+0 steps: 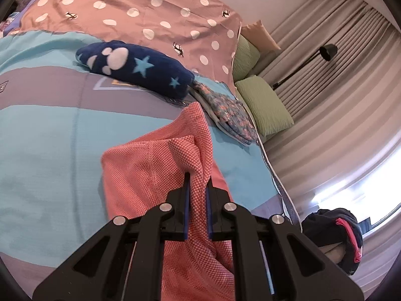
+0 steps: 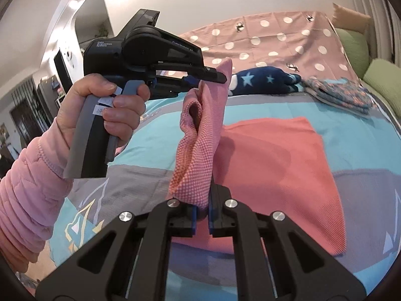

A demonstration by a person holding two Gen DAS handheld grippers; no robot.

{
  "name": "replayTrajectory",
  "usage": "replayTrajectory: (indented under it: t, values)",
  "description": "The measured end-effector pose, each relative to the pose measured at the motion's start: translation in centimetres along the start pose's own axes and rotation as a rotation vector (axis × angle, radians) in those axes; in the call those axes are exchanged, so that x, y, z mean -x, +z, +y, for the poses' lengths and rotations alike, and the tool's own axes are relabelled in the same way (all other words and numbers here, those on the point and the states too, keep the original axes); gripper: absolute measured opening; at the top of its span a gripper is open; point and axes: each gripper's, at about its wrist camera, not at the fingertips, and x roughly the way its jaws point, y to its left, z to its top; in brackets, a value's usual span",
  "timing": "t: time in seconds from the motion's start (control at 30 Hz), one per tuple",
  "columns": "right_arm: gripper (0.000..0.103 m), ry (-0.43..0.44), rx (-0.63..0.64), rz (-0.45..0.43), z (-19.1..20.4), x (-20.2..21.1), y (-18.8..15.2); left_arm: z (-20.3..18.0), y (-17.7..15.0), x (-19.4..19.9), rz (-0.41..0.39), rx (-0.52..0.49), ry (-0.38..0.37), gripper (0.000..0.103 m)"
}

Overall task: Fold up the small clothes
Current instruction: 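Lift the grasped edge with both grippers and fold it over the sweater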

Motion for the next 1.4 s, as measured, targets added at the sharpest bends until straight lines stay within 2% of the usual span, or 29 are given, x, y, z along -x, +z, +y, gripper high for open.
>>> replayTrajectory:
  t: [0.23, 0.47, 0.83, 1.0, 1.1, 1.27, 1.3, 1.37, 1.4]
  values:
    - [0.006, 0.008, -0.095, -0.014, -4.0, 2.0, -0.8, -4.1, -0.5, -3.4, 0.037, -0.050, 0.049, 0.009]
    - [0.005, 0.063, -0.248, -0.001, -8.5, 3.4, -1.9, -6.9, -1.0, -7.7, 0.096, -0.083, 0.108, 0.009]
    - [0.005, 0.122, -0.426, 0.070, -13.1, 2.8, -4.4, -8.7, -2.2, -14.4, 0.177, -0.132, 0.257, 0.009]
    - [0.005, 0.141, -0.468, 0.086, -14.2, 2.7, -5.2, -9.6, -2.9, -16.4, 0.201, -0.175, 0.296, 0.010]
    - [0.005, 0.149, -0.477, 0.097, -14.3, 2.8, -5.7, -10.1, -3.1, -16.7, 0.198, -0.197, 0.290, 0.010]
    - [0.005, 0.146, -0.489, 0.117, -14.4, 2.7, -6.4, -10.9, -3.2, -16.2, 0.182, -0.206, 0.232, 0.013]
    - [0.005, 0.150, -0.496, 0.119, -14.6, 2.7, -6.5, -11.1, -3.3, -16.1, 0.178, -0.212, 0.227, 0.015]
    - [0.005, 0.162, -0.515, 0.127, -15.0, 2.7, -6.8, -11.4, -3.4, -15.3, 0.163, -0.225, 0.219, 0.031]
    - [0.005, 0.167, -0.525, 0.133, -15.2, 2.6, -7.0, -11.4, -3.5, -14.5, 0.148, -0.232, 0.213, 0.033]
